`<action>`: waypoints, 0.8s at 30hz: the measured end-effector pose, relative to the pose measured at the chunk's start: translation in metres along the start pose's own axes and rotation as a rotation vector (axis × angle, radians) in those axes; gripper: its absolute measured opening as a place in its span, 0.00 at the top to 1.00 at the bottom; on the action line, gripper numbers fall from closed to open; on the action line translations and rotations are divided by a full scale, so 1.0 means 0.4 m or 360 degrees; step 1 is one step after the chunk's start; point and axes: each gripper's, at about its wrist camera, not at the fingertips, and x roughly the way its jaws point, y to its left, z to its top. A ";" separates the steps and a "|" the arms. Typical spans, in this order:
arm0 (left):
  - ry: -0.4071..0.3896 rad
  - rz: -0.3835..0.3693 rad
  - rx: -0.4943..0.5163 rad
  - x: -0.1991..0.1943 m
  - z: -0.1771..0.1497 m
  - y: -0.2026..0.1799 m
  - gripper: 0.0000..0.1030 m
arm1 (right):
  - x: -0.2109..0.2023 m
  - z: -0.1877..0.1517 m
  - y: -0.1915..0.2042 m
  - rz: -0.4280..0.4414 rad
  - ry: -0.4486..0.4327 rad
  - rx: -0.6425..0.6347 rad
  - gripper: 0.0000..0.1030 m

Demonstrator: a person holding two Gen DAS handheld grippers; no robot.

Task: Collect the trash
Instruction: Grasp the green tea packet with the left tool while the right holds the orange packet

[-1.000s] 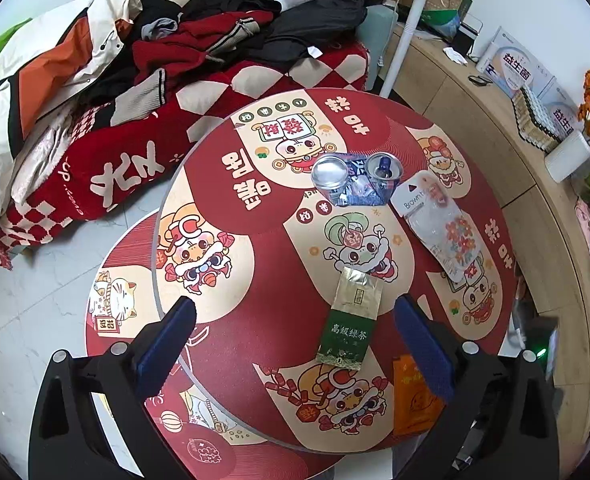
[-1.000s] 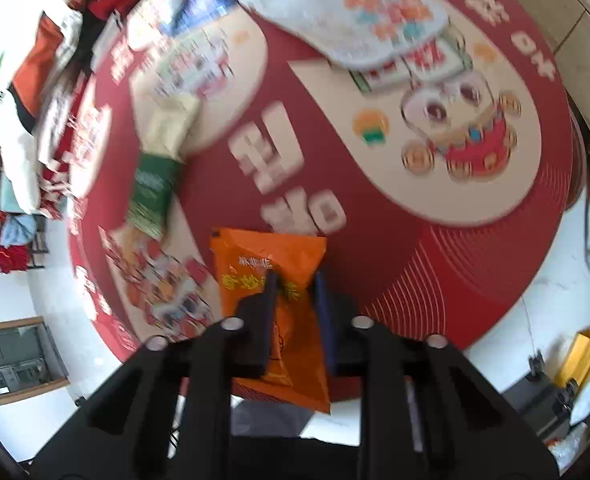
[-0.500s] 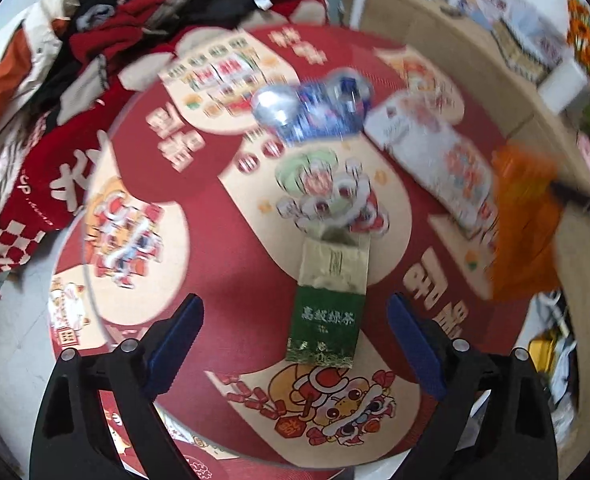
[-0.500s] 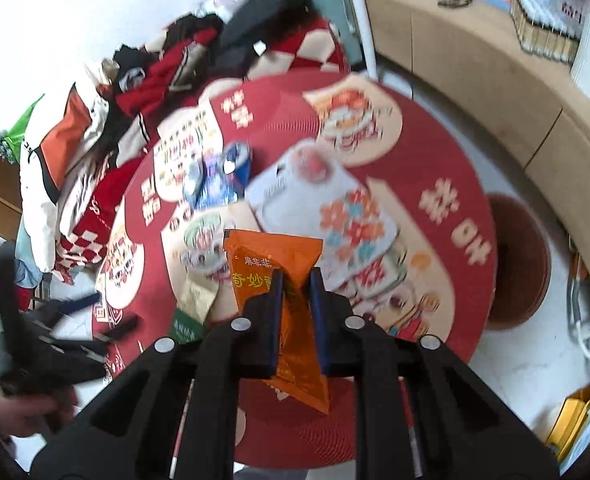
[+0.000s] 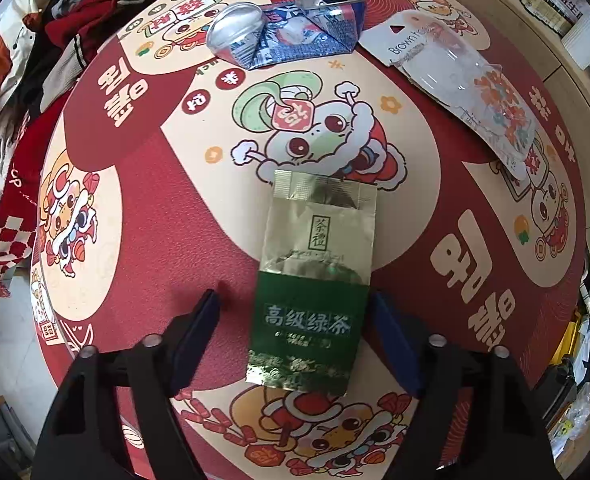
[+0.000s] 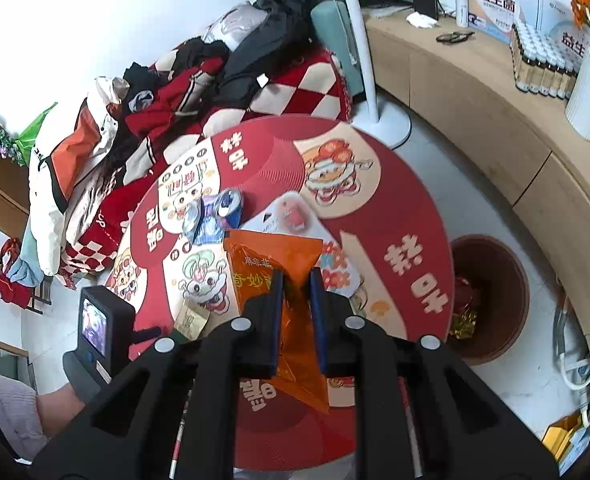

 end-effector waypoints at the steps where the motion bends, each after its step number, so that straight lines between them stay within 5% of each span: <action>1: -0.0002 -0.0010 -0.0004 -0.001 0.003 -0.001 0.36 | -0.007 0.006 -0.003 0.0000 -0.0013 0.0000 0.84; 7: 0.0007 -0.0045 0.0034 -0.030 0.027 -0.022 0.65 | -0.032 0.015 -0.015 -0.0007 -0.0042 0.0038 0.84; 24: -0.0273 -0.0114 0.0032 -0.353 0.123 -0.016 0.68 | -0.264 0.109 0.001 -0.0052 -0.0238 0.0092 0.84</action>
